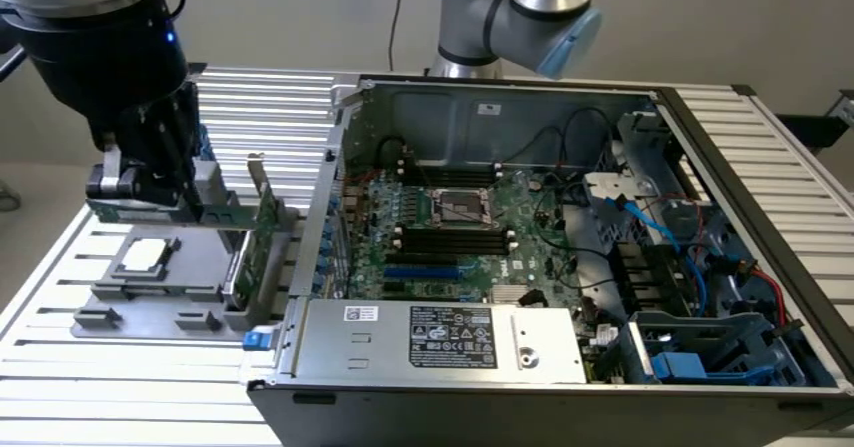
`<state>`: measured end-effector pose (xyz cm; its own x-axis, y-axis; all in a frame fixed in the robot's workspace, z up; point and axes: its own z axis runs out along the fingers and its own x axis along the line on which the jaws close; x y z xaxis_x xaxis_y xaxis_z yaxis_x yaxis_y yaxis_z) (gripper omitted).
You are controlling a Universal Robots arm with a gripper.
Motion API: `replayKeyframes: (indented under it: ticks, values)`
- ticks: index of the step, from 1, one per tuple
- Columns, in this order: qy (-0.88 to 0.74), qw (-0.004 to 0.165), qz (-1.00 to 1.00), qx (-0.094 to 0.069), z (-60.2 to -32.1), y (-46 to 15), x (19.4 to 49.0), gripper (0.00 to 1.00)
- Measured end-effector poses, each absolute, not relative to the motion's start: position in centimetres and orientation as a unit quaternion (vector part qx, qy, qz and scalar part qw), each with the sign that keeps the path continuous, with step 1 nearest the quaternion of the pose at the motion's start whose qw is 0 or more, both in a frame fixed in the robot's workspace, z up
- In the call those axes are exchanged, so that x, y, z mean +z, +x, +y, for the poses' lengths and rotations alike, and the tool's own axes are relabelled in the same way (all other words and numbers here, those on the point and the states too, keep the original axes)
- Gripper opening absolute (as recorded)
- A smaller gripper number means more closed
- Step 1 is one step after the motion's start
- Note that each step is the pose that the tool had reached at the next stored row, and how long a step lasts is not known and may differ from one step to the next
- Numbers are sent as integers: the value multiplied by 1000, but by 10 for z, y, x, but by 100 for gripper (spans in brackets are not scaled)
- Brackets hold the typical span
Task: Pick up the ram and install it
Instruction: 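Pick up the ram and move it above insertion slot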
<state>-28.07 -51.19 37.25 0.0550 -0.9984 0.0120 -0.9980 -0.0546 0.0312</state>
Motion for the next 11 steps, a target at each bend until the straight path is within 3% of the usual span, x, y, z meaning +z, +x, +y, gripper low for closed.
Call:
replayKeyframes:
  ticks: [11]
  values:
    - [726, 16, -687, -7, -489, -254, 380, 14]
